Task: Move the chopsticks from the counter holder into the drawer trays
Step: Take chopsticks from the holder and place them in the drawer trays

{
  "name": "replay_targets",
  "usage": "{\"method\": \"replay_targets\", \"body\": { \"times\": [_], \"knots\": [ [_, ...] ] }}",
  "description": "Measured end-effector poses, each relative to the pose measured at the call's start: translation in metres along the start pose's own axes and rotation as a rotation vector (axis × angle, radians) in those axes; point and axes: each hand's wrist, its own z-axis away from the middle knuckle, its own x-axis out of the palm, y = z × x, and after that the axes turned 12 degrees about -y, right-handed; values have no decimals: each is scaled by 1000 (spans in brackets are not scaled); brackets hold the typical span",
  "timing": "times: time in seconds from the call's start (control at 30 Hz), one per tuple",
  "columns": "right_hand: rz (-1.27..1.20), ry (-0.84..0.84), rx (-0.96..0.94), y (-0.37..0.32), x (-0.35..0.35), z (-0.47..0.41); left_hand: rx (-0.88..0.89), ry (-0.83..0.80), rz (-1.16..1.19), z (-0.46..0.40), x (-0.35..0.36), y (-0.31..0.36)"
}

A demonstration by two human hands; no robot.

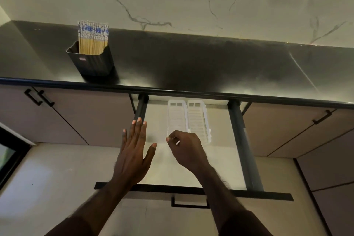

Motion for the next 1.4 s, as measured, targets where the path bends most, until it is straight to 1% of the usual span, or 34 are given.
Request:
{"method": "replay_targets", "body": {
  "times": [0.17, 0.3, 0.43, 0.53, 0.7, 1.03, 1.13, 1.23, 1.4],
  "knots": [
    [-13, 32, -19, -54, 18, -31, 40, 68, 47, -8, -41, -47],
    [-7, 81, -18, -114, 45, -66, 103, 97, 92, -14, -79, -110],
    [-1, 195, -29, -185, 72, -107, 161, 124, 79, -22, -129, -184],
    [-10, 276, -48, -228, 81, -133, 197, 151, 51, -32, -165, -227],
    [-66, 330, -71, -283, 94, -174, 225, 194, 19, -62, -211, -282],
    [-119, 419, -105, -332, 96, -280, 265, 181, 25, -140, -241, -353],
    [-126, 416, -107, -340, 93, -324, 225, 182, 96, -180, -249, -367],
    [-154, 365, -94, -342, 89, -371, 148, 183, 234, -230, -258, -372],
    [-153, 301, -86, -339, 80, -438, 60, 162, 340, -309, -263, -372]
  ]
}}
